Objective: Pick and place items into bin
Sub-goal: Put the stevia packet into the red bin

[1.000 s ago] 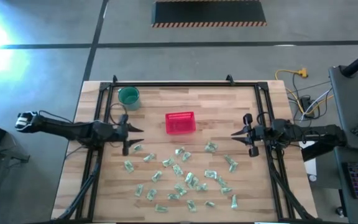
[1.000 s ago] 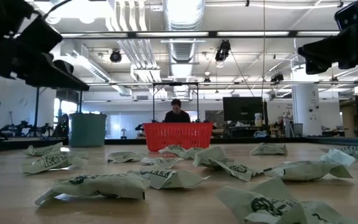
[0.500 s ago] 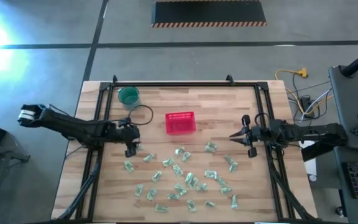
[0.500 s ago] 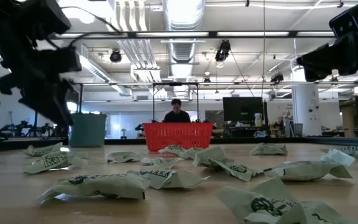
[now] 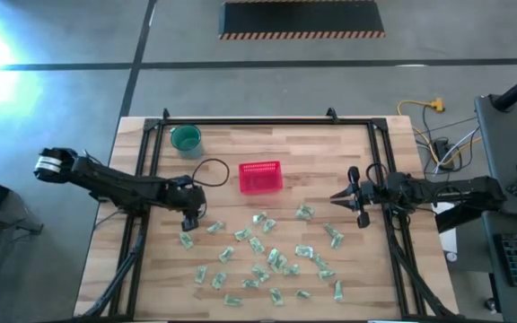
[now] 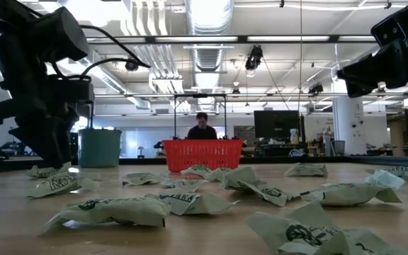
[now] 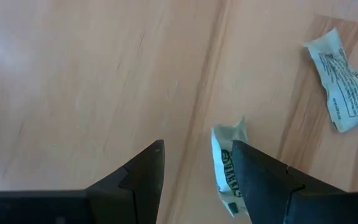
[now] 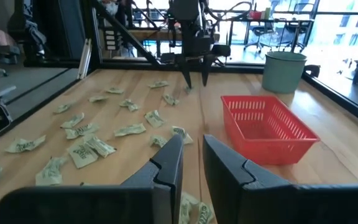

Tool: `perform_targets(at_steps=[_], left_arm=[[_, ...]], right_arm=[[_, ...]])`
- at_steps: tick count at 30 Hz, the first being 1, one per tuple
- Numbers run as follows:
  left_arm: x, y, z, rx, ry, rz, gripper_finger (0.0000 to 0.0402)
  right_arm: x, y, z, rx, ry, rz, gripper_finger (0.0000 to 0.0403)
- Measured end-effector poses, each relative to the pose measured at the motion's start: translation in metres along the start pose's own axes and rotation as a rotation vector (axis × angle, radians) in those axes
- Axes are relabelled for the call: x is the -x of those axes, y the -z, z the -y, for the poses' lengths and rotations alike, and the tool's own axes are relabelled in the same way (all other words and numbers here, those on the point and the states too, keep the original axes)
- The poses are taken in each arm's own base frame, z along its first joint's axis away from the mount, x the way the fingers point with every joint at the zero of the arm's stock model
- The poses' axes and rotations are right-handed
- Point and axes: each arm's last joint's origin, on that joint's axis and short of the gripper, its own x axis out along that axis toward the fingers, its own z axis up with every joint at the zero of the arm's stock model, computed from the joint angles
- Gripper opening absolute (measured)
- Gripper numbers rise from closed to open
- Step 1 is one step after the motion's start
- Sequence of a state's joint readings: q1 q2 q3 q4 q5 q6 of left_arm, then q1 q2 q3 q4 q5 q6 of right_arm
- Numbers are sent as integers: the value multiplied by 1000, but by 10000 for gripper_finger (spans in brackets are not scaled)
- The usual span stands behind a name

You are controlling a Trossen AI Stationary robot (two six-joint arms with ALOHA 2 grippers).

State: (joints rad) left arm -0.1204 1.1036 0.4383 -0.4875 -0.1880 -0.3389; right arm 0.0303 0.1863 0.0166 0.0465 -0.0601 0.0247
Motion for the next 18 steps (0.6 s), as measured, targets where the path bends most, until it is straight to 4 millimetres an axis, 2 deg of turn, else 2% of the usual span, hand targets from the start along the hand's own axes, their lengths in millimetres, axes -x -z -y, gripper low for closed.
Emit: perform_targets(at_steps=[12,15,18], left_arm=[[-9,5,2,47,53,-30,169],[-13,5,3,44,47,-42,150],[-17,5,4,36,45,-64,108]], right_arm=[[0,1,0,-3,0,-6,52],[0,1,0,-7,0,-10,52],[-1,2,0,-15,1,-22,52]])
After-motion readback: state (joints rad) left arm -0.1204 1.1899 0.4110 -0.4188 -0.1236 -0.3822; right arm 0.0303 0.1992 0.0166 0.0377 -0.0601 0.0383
